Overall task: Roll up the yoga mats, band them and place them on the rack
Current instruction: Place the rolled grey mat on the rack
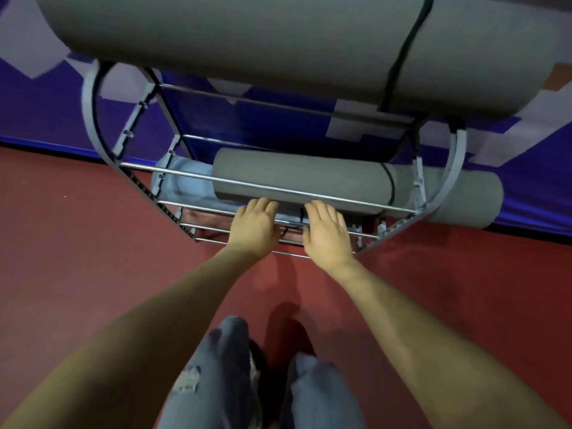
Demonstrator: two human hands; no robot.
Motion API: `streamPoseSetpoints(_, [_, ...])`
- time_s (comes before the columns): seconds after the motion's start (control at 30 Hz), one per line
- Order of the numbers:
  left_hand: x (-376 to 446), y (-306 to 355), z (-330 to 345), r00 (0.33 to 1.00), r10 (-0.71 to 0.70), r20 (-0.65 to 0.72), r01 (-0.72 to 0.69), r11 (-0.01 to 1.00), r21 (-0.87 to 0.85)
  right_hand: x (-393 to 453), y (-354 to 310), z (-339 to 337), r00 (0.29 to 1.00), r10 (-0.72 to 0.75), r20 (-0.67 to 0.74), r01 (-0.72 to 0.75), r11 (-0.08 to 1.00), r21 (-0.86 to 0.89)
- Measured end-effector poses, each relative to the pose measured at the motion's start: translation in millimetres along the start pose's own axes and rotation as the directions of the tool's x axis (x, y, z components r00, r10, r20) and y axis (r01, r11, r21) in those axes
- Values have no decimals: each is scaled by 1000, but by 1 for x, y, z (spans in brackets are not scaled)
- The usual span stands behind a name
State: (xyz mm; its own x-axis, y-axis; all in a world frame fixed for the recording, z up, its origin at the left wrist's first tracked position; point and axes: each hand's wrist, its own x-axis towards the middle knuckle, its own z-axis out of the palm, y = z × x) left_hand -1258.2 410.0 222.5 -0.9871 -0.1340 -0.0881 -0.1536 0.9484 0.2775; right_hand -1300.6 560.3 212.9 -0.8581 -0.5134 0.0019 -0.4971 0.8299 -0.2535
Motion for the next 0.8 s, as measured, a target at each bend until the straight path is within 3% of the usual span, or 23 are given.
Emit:
streamPoseSetpoints(0.2, [52,-26,61,982,49,-180,-47,999,16,48,26,67,981,-96,-170,74,989,-131])
streamPoseSetpoints(0.37, [72,-43,89,937,105,-332,-93,994,52,73,35,88,954,-100,-282,27,968,-250])
streamPoseSetpoints(0.63, [81,-48,87,967,136,-217,-63,947,315,79,42,75,982,-62,-177,-40,854,-519])
streamPoseSetpoints(0.8, [84,-49,90,968,122,-222,-28,923,384,76,39,76,988,-55,-142,-36,819,-573])
